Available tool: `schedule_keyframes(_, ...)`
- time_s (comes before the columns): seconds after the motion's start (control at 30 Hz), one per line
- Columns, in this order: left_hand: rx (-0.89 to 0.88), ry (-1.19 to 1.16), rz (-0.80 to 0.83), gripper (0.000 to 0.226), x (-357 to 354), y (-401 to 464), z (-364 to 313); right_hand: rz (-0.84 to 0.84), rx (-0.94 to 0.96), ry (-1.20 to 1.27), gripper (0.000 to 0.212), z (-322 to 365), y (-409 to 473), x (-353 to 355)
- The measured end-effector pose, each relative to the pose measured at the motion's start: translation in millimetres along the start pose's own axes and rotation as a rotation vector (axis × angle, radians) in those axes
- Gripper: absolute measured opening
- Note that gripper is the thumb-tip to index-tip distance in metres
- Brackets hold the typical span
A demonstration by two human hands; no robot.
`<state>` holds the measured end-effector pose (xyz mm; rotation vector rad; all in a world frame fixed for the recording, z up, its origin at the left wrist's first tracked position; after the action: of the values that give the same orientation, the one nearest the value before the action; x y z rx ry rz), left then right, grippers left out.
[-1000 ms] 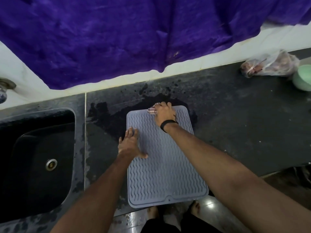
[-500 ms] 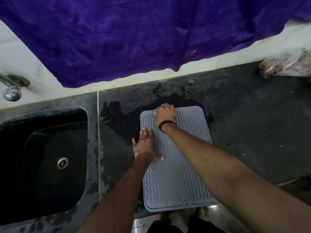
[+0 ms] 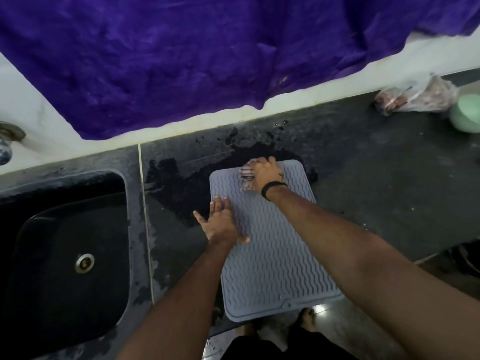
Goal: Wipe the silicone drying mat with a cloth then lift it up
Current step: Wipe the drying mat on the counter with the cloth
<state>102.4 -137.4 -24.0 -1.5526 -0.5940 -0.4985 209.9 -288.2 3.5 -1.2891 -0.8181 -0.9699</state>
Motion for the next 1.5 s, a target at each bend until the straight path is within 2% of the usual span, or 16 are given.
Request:
schedule_keyframes(0.13,-0.022,0.001,-0.017,0.137,3.3,-5.2,-0.6,0.060,-0.075,0.103,0.042,-45.5,-21.0,7.4)
schedule_keyframes(0.23,-0.058,0.005,-0.026,0.136,3.4,-9.3,0.3,-0.007,-0.080,0.288,0.030,-59.0,-45.7,12.4)
schedule_keyframes(0.33,-0.155,-0.051,-0.083,0.132,-0.3,-8.7,7.0,-0.082,-0.135,0.562,0.031,-78.0,-69.9,7.2)
schedule_keyframes(0.4,-0.210,-0.103,-0.129,0.130,-7.4,-8.4,14.5,-0.090,-0.182,0.622,0.031,-93.2,-85.2,-3.3)
schedule_keyframes(0.5,-0.245,-0.106,-0.173,0.125,-24.5,-10.2,26.3,-0.100,-0.136,0.385,0.041,-105.5,-109.7,-15.4)
schedule_keyframes(0.57,-0.238,-0.076,-0.186,0.119,-35.2,-12.0,30.5,-0.014,-0.054,0.156,0.048,-102.7,-129.0,-30.9)
schedule_keyframes(0.67,-0.173,-0.045,-0.196,0.112,-42.0,-16.4,30.3,0.090,0.037,-0.046,0.047,-84.4,-165.0,-65.9)
schedule_keyframes(0.77,-0.130,0.019,-0.189,0.110,-38.6,-20.8,23.3,0.056,0.007,-0.071,0.048,-64.0,-208.9,-85.2)
schedule_keyframes(0.9,-0.136,0.031,-0.211,0.107,-37.1,-27.3,19.8,0.093,0.047,-0.113,0.048,-47.7,-253.5,-97.1)
schedule_keyframes(0.97,-0.190,0.012,-0.257,0.105,-41.0,-32.6,18.4,0.022,0.049,-0.042,0.049,-36.9,-263.1,-93.7)
schedule_keyframes(1.07,-0.266,0.057,-0.253,0.096,-57.8,-40.8,19.2,0.004,0.211,0.026,0.046,9.3,-270.0,-104.1)
schedule_keyframes(1.17,-0.216,0.057,-0.216,0.087,-68.2,-44.3,26.3,0.065,0.373,-0.074,0.044,44.2,-278.2,-128.1)
schedule_keyframes(1.33,-0.118,0.027,-0.215,0.073,-74.6,-56.6,11.5,0.067,0.425,-0.142,0.047,11.2,-292.1,-132.6)
schedule_keyframes(1.5,-0.096,0.056,-0.252,0.059,-80.7,-65.3,-7.3,0.004,0.207,-0.083,0.051,-52.1,-289.7,-113.3)
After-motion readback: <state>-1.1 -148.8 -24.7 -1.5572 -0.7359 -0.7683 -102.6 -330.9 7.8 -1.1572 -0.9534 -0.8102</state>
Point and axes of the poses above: each hand's wrist, its own y-axis towards the middle knuckle, its own x-axis out of the back of the hand, z = x × y, the point moved 6 cm from there along y, towards the middle knuckle, and after that the axes turned 10 degrees about z, right-handed, at the moved point
